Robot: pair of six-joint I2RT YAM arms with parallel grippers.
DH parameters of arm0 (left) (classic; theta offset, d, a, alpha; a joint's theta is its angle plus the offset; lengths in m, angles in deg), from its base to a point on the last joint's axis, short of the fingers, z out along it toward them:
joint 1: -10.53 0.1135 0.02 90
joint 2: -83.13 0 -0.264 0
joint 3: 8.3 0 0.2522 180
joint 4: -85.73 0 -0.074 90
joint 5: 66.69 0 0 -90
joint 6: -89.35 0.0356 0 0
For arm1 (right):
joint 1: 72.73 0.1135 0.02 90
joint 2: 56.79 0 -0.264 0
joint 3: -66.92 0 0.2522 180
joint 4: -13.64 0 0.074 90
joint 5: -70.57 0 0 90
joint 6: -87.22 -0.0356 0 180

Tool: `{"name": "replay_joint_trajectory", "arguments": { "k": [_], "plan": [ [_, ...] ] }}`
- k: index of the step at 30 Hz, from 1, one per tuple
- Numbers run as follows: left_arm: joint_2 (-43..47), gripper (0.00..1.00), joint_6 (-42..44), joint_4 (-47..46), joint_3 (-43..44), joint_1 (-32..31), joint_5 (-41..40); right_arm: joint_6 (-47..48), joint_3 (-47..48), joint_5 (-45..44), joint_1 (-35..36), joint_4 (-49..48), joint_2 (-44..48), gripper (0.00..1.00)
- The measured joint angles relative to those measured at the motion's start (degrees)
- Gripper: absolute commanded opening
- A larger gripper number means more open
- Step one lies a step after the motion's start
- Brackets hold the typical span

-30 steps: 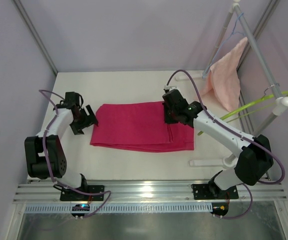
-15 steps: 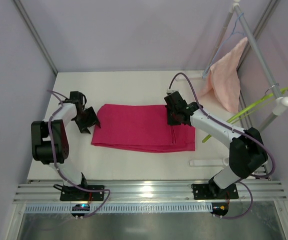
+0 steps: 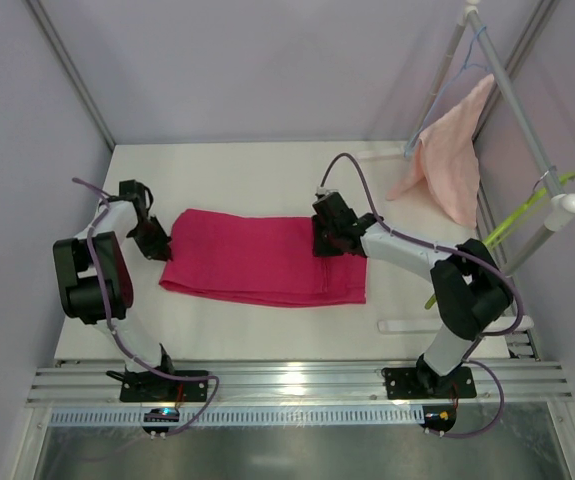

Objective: Place the trousers on the hanger
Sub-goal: Fold the trousers

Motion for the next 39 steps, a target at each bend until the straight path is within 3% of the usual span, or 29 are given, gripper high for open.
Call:
{"name": "replay_joint_trajectory", "arguments": {
  "k": [1, 3, 10, 13, 14, 16, 18, 19, 20, 22, 28, 39],
  "plan": [
    [0.02, 0.00, 0.46, 0.44, 0.04, 0.50, -1.14, -0.61, -0.55, 0.92, 0.22, -1.53, -0.31, 0.46],
    [0.02, 0.01, 0.92, 0.98, 0.04, 0.87, -2.67, -1.38, -1.46, 2.32, 0.68, -3.89, -0.83, 0.53],
    [0.02, 0.00, 1.90, 1.73, 0.15, 0.44, -5.68, -1.18, -3.52, 7.56, 0.57, -9.94, -3.10, 0.57],
    [0.02, 0.00, 2.10, 2.45, 0.17, 0.55, -8.81, -1.38, -3.52, 9.05, 0.57, -11.80, -4.04, 0.44],
    [0.02, 0.00, 2.10, 2.86, 0.28, 0.63, -9.94, -1.49, -3.52, 9.49, 0.57, -12.28, -4.39, 0.26],
    [0.15, 0.01, 2.08, 3.23, 0.44, 0.87, -11.61, -1.90, -3.48, 10.16, 0.52, -12.79, -5.09, 0.09],
    [0.61, 0.19, 1.84, 3.41, 0.46, 1.33, -11.76, -2.60, -3.08, 10.45, 0.52, -12.37, -5.44, 0.04],
    [0.94, 0.41, 1.64, 3.52, 0.46, 1.44, -11.82, -2.89, -2.60, 10.51, 0.55, -11.74, -5.49, 0.04],
    [1.40, 0.53, 1.73, 3.56, 0.46, 1.57, -11.87, -3.10, -2.14, 10.51, 0.59, -11.08, -5.44, 0.04],
    [2.78, 0.70, 0.92, 3.52, 0.48, 1.77, -11.72, -3.67, -0.90, 10.47, 0.92, -9.09, -5.01, 0.04],
    [7.58, 0.78, 0.20, 3.48, 2.67, 1.79, -10.05, -5.16, 1.20, 9.75, 3.52, -2.08, 2.23, 0.04],
    [10.40, 0.79, 0.35, 3.52, 4.37, 1.81, -8.26, -5.14, 8.61, 8.35, 4.09, 6.93, 9.79, 0.04]
  ]
}}
